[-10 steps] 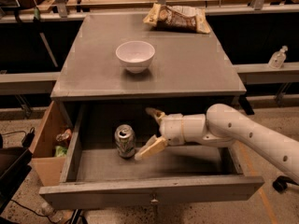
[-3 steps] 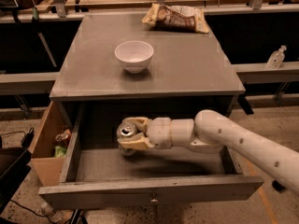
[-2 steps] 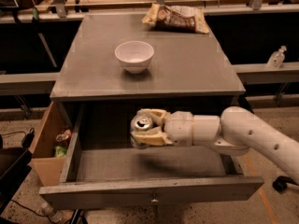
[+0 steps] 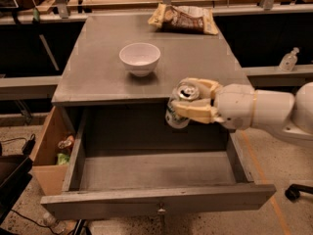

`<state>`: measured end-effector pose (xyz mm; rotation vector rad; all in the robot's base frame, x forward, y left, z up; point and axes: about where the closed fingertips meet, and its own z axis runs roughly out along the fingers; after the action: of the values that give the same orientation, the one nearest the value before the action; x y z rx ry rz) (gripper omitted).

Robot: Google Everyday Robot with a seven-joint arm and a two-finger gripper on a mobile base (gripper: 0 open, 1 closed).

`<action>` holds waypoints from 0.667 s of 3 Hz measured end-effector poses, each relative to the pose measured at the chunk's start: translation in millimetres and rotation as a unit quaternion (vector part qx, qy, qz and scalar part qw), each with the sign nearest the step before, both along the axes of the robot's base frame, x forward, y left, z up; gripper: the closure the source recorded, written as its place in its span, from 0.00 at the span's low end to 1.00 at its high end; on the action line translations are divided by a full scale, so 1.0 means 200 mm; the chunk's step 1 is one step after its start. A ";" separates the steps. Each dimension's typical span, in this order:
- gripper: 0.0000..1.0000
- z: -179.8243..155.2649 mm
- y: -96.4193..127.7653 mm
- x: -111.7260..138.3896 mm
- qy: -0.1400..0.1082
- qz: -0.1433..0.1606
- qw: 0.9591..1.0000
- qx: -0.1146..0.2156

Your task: Pick 7up can from top drawer and place on counter

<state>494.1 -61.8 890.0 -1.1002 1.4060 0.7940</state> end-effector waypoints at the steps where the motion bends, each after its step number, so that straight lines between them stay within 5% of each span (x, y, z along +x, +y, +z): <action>1: 1.00 0.37 -0.18 0.13 -0.001 -0.041 0.999 -0.011; 2: 1.00 0.53 -0.24 0.28 -0.007 -0.056 0.998 -0.022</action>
Offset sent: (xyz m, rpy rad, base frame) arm 0.0946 -0.0693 0.1446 -0.0699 -0.0271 -0.1616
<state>550.3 -109.6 996.1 -1.0481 1.4667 0.6764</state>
